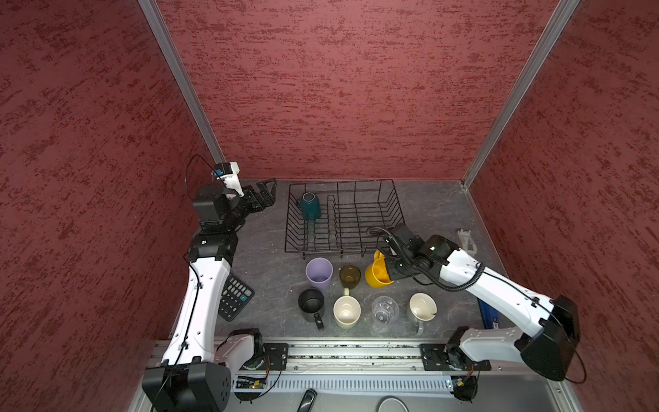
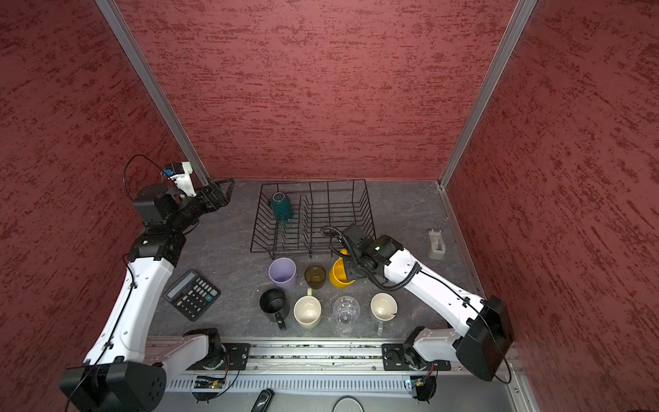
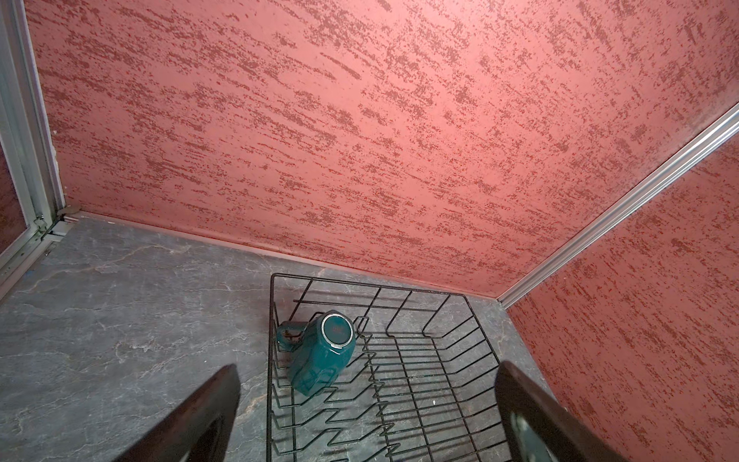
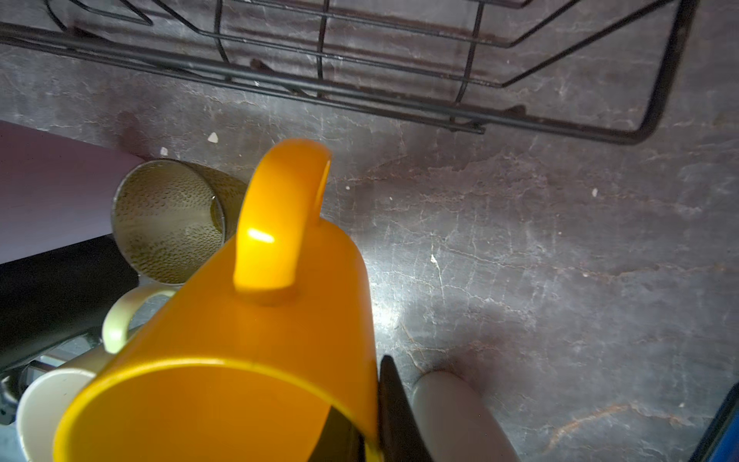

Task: Load cups into a dish rack
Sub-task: Pick up the cup from the bottom-center of the table.

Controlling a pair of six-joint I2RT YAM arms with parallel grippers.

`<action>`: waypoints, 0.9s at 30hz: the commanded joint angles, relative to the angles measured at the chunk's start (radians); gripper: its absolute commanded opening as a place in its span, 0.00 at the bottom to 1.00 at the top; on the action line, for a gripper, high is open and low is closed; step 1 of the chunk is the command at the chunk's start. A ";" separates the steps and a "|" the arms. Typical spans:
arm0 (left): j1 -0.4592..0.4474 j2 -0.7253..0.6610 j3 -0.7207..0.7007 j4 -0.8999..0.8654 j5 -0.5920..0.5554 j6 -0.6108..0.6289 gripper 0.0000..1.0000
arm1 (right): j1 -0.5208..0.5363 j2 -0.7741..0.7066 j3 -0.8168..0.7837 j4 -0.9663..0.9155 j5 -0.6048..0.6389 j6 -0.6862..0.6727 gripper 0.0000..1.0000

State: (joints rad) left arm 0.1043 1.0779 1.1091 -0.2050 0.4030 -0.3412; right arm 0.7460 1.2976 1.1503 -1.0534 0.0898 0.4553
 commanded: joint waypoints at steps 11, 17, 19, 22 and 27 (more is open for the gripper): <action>-0.050 -0.024 -0.043 0.118 0.031 0.064 0.98 | -0.003 -0.046 0.275 0.061 -0.152 -0.014 0.00; -0.194 -0.032 -0.088 0.188 0.029 0.257 0.98 | -0.093 0.007 0.293 0.270 -0.302 -0.017 0.00; -0.233 -0.033 -0.119 0.229 0.062 0.328 0.98 | -0.144 0.029 0.290 0.348 -0.377 -0.008 0.00; -0.267 -0.033 -0.186 0.364 0.140 0.385 0.99 | -0.214 0.061 0.289 0.455 -0.468 0.004 0.00; -0.316 0.006 -0.280 0.592 0.288 0.489 1.00 | -0.331 0.102 0.259 0.641 -0.648 0.068 0.00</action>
State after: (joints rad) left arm -0.1871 1.0664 0.8478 0.2050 0.5789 0.0383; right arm 0.4603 1.4078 1.4029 -0.6579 -0.3847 0.4690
